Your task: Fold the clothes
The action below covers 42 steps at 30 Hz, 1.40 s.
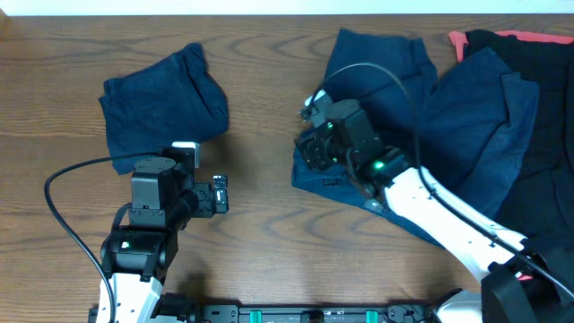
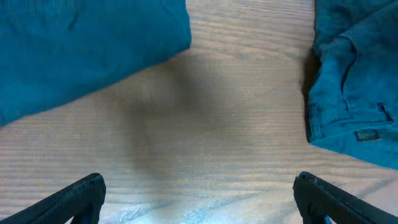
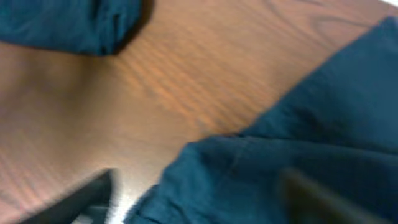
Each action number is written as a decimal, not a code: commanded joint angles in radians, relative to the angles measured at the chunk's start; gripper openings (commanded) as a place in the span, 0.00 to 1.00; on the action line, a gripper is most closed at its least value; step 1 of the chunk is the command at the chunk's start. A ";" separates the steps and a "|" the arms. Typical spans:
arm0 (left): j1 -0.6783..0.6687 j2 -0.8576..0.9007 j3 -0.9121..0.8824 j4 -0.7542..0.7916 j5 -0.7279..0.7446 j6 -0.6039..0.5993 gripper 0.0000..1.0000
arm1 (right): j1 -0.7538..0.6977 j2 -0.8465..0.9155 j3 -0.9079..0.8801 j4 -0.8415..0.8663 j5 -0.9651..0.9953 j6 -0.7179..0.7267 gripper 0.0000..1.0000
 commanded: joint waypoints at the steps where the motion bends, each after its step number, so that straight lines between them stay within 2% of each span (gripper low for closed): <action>1: -0.002 -0.007 0.026 0.012 0.008 -0.016 0.98 | -0.075 -0.084 0.021 -0.034 0.026 -0.003 0.99; 8: -0.002 0.029 0.026 0.080 0.208 -0.048 0.98 | -0.232 -0.187 0.021 -0.204 0.025 -0.003 0.99; 16: -0.005 0.214 0.026 0.127 0.354 -0.220 0.98 | -0.339 -0.212 0.021 -0.350 0.039 -0.003 0.99; 21: -0.007 0.360 0.026 0.245 0.443 -0.357 0.98 | -0.382 -0.212 0.021 -0.377 0.044 0.039 0.99; 28: -0.087 0.531 0.026 0.427 0.451 -0.388 0.98 | -0.390 -0.212 0.021 -0.399 0.045 0.043 0.99; 42: -0.261 0.795 0.026 0.743 0.438 -0.541 0.98 | -0.390 -0.212 0.021 -0.430 0.045 0.042 0.99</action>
